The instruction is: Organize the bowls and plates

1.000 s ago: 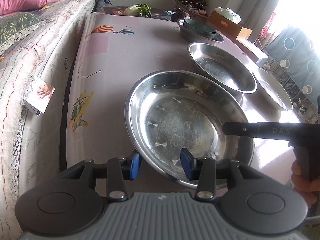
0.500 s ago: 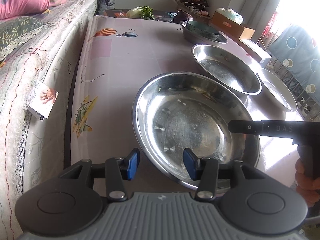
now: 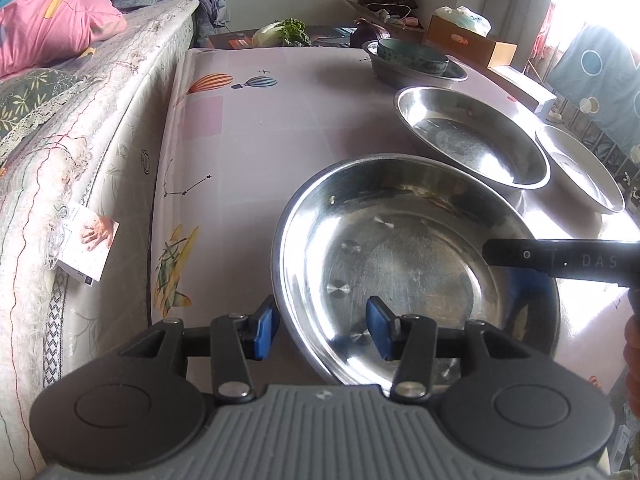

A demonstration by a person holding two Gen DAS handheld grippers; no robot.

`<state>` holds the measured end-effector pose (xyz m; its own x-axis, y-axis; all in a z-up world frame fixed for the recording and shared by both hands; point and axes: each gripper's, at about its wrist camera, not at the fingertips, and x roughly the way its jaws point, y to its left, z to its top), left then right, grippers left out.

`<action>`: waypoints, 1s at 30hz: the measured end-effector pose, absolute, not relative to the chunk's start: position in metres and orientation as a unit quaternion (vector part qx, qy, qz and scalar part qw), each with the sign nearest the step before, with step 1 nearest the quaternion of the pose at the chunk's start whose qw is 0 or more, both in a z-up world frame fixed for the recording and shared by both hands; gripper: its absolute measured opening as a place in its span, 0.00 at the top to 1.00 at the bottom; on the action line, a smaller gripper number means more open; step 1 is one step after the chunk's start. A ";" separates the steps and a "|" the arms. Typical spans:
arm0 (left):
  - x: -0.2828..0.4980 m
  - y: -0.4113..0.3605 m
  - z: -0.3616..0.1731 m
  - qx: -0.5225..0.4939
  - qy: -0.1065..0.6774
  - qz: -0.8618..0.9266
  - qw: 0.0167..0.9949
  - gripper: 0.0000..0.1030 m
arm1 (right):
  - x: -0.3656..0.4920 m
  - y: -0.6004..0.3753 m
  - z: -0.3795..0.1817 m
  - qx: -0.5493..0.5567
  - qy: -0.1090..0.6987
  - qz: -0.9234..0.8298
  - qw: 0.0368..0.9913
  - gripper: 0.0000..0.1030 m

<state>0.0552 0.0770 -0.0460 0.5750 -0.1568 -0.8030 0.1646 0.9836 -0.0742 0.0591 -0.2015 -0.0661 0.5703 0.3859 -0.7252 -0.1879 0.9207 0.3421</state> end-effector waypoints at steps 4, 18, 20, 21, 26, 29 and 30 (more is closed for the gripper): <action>0.058 0.073 -0.047 0.017 0.450 -0.086 0.889 0.56 | 0.061 -0.199 -0.067 0.109 0.429 0.165 0.882 0.66; 0.050 0.071 -0.046 0.041 0.452 -0.069 0.888 0.61 | 0.056 -0.200 -0.071 0.125 0.420 0.173 0.882 0.72; 0.052 0.070 -0.048 0.044 0.456 -0.067 0.886 0.60 | 0.055 -0.198 -0.071 0.121 0.417 0.173 0.884 0.72; 0.052 0.070 -0.048 0.045 0.457 -0.066 0.886 0.59 | 0.055 -0.197 -0.071 0.119 0.416 0.173 0.885 0.73; 0.056 0.068 -0.048 0.046 0.459 -0.062 0.885 0.57 | 0.054 -0.197 -0.071 0.118 0.416 0.173 0.885 0.74; 0.057 0.067 -0.048 0.047 0.460 -0.061 0.885 0.55 | 0.053 -0.198 -0.071 0.121 0.418 0.169 0.884 0.74; 0.058 0.067 -0.048 0.047 0.460 -0.061 0.884 0.55 | 0.053 -0.199 -0.071 0.121 0.418 0.168 0.884 0.74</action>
<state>0.0576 0.0667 -0.0480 0.5688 -0.0645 -0.8200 0.1507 0.9882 0.0269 0.0529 -0.1986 -0.0705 0.5936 0.3980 -0.6994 -0.1952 0.9144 0.3546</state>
